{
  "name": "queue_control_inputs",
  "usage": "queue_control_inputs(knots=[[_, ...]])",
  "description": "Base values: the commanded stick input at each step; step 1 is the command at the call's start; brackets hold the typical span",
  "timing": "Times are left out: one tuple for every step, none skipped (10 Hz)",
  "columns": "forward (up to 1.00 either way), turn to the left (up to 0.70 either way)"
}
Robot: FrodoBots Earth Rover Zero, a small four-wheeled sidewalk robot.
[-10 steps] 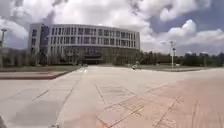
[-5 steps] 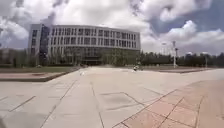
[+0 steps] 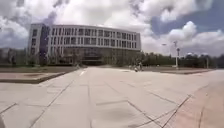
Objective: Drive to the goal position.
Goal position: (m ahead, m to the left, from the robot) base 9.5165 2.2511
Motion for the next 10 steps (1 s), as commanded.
queue_control_inputs(knots=[[1.00, 0.00], [1.00, 0.00], [1.00, 0.00], [1.00, 0.00], [1.00, 0.00], [1.00, 0.00], [1.00, 0.00], [1.00, 0.00], [1.00, 0.00], [1.00, 0.00]])
